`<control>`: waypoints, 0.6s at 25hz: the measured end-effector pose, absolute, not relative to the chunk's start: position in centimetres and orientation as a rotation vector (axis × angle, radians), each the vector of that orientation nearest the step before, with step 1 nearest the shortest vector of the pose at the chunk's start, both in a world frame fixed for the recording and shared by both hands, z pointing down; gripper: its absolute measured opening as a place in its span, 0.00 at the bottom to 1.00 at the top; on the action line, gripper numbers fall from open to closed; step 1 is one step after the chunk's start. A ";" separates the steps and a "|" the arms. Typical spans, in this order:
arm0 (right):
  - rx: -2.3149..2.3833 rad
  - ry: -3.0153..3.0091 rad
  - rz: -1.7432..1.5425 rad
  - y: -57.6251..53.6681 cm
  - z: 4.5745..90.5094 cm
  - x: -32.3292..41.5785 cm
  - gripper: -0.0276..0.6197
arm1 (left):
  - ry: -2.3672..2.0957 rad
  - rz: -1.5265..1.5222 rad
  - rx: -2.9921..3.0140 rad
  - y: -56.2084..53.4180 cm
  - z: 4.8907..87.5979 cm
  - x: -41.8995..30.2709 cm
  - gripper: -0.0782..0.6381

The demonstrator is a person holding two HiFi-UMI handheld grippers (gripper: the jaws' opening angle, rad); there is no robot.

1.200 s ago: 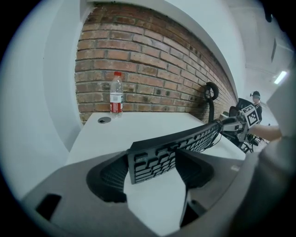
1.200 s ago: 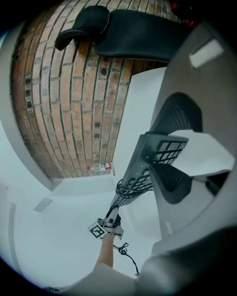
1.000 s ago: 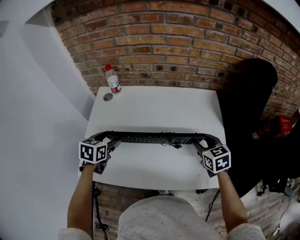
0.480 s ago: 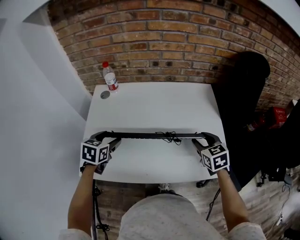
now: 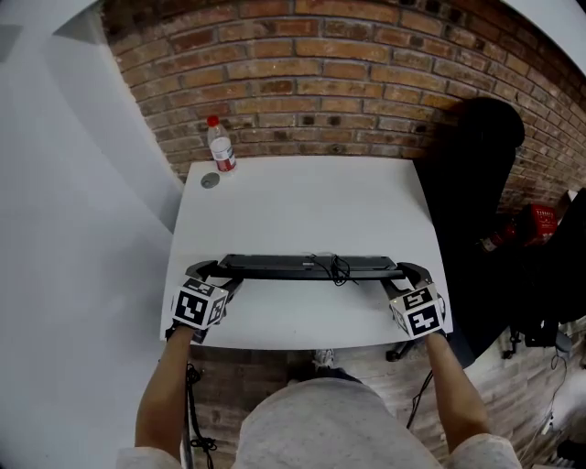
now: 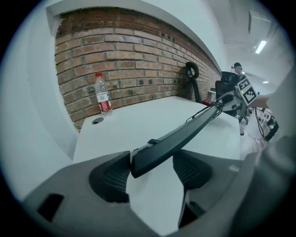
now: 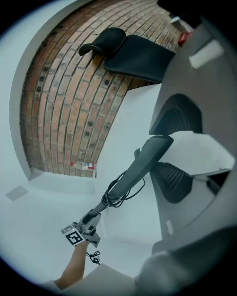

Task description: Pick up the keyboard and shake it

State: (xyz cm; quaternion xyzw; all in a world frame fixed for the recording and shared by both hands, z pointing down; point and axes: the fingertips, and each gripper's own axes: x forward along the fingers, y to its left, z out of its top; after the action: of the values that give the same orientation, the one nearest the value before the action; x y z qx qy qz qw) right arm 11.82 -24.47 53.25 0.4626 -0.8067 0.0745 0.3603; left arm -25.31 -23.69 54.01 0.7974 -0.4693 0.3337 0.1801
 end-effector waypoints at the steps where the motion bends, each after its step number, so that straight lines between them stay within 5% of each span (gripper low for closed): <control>1: 1.190 -2.067 0.177 -24.2 53.4 11.7 0.34 | -1.323 0.964 2.258 -23.4 54.2 -25.3 0.51; 15: 1.125 -1.923 -0.068 -22.1 55.2 11.7 0.33 | -1.254 1.198 2.317 -21.1 56.8 -25.0 0.51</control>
State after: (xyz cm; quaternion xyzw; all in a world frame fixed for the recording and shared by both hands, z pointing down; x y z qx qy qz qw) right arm 11.73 -22.08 55.24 0.4531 -0.7745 -0.0274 0.4406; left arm -25.03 -21.09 56.76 0.7944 -0.4299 0.4110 0.1235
